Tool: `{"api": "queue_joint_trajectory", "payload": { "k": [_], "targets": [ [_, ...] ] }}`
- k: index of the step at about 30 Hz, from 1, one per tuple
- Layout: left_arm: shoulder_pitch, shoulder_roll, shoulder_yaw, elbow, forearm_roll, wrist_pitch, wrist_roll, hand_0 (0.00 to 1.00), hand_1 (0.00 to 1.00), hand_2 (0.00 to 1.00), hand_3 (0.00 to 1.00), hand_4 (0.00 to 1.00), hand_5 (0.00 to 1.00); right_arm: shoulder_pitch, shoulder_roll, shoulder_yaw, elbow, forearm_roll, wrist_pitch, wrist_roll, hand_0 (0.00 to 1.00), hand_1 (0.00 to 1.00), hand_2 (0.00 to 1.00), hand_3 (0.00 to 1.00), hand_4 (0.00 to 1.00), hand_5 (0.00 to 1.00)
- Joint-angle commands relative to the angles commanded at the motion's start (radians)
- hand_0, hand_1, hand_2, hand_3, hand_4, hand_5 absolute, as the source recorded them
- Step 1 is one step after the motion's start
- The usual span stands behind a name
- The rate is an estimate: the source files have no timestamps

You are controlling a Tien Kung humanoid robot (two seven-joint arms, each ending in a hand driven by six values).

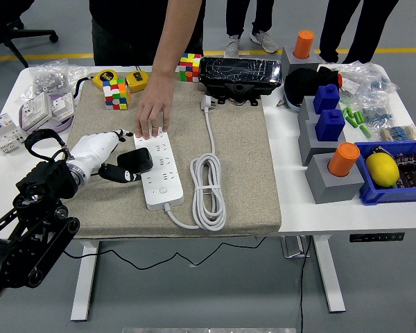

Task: Pick up the plug,place it near the board,insert it into the board,press the button

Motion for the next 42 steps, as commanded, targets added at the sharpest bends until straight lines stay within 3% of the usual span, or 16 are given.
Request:
{"api": "queue_joint_trajectory", "payload": {
  "k": [11,12,23,24,29,30,35,36,41,42],
  "targets": [
    [-0.008,-0.006,0.017,0.015,0.000,0.019,-0.008,0.746,0.799,0.769,0.824,0.998,0.345,-0.001,0.001,-0.001,0.000,0.000,0.000,0.000,0.786,0.694,0.712,0.758,0.998,0.998],
    [-0.009,-0.007,0.018,0.015,0.000,0.025,-0.010,0.672,0.731,0.704,0.761,0.998,0.350,-0.002,0.000,-0.002,0.000,0.001,0.000,-0.001,0.786,0.694,0.712,0.758,0.998,0.998],
    [-0.011,-0.005,0.026,0.020,0.000,0.043,-0.013,0.626,0.695,0.665,0.719,0.998,0.356,-0.003,0.000,-0.006,0.000,0.003,-0.002,-0.001,0.786,0.694,0.712,0.758,0.998,0.998],
    [-0.010,-0.004,0.027,0.021,0.000,0.047,-0.014,0.520,0.649,0.608,0.630,0.998,0.363,-0.004,-0.001,-0.007,0.000,0.003,-0.002,-0.001,0.786,0.694,0.712,0.758,0.998,0.998],
    [-0.012,-0.005,0.029,0.026,0.000,0.067,-0.018,0.520,0.649,0.608,0.630,0.998,0.363,-0.005,-0.001,-0.007,0.000,0.003,-0.003,-0.003,0.786,0.694,0.712,0.758,0.998,0.998],
    [-0.013,-0.006,0.029,0.028,0.000,0.067,-0.017,0.427,0.616,0.611,0.579,0.985,0.436,-0.004,-0.002,-0.008,0.000,0.003,-0.003,-0.003,0.786,0.694,0.712,0.758,0.998,0.998],
    [-0.019,-0.009,0.032,0.036,0.000,0.076,-0.020,0.427,0.616,0.611,0.579,0.985,0.436,-0.001,-0.002,-0.011,0.000,0.008,-0.002,-0.002,0.786,0.694,0.712,0.758,0.998,0.998],
    [-0.019,-0.010,0.032,0.038,0.000,0.077,-0.020,0.359,0.590,0.573,0.533,0.946,0.347,0.000,-0.003,-0.011,0.000,0.008,-0.002,-0.002,0.786,0.694,0.712,0.758,0.998,0.998],
    [-0.019,-0.009,0.038,0.038,0.000,0.080,-0.030,0.359,0.590,0.573,0.533,0.946,0.347,0.000,-0.002,-0.007,0.000,0.006,-0.001,-0.003,0.786,0.694,0.712,0.758,0.998,0.998],
    [-0.019,-0.009,0.038,0.038,0.000,0.080,-0.031,0.299,0.506,0.528,0.521,0.949,0.123,0.000,-0.002,-0.007,0.000,0.006,-0.001,-0.003,0.786,0.694,0.712,0.758,0.998,0.998]
  ]
}}
